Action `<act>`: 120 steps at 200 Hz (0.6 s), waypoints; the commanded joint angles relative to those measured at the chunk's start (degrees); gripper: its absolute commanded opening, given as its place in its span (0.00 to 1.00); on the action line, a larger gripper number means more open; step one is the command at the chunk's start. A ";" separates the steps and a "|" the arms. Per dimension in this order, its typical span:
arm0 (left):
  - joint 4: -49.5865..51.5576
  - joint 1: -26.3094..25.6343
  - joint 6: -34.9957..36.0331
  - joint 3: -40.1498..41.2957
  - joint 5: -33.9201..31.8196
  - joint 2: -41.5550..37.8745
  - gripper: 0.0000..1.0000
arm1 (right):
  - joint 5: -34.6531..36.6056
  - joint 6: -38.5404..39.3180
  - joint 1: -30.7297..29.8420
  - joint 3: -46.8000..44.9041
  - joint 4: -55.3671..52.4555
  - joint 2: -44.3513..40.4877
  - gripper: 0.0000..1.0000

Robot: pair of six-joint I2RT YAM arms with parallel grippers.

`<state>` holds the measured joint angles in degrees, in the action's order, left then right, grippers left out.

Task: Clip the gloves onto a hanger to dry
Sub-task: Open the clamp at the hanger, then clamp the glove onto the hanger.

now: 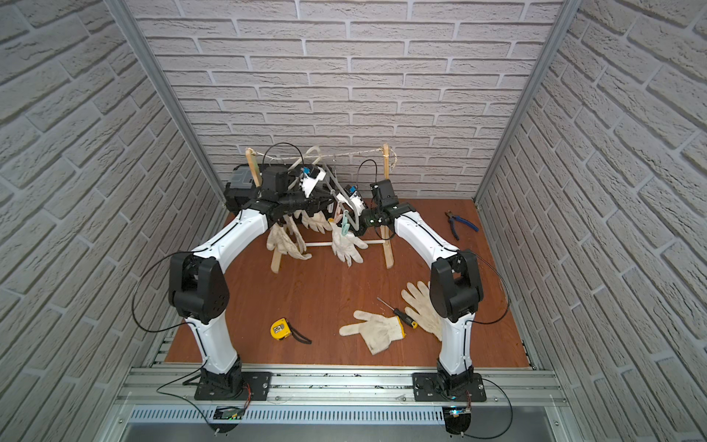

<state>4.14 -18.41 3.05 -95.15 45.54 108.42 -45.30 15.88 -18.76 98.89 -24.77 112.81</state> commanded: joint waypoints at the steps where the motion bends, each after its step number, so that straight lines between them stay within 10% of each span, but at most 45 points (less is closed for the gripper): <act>1: -4.91 -0.39 -2.37 0.59 3.81 -1.45 0.23 | -5.35 0.94 0.82 1.60 1.57 0.12 0.02; 120: -3.52 -0.82 -2.09 0.25 8.56 0.60 0.23 | -10.91 -0.46 2.41 6.87 3.42 5.77 0.02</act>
<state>2.17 -18.83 0.36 -94.52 51.64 108.51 -53.08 15.99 -17.32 103.98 -24.14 118.56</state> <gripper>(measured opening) 0.233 0.063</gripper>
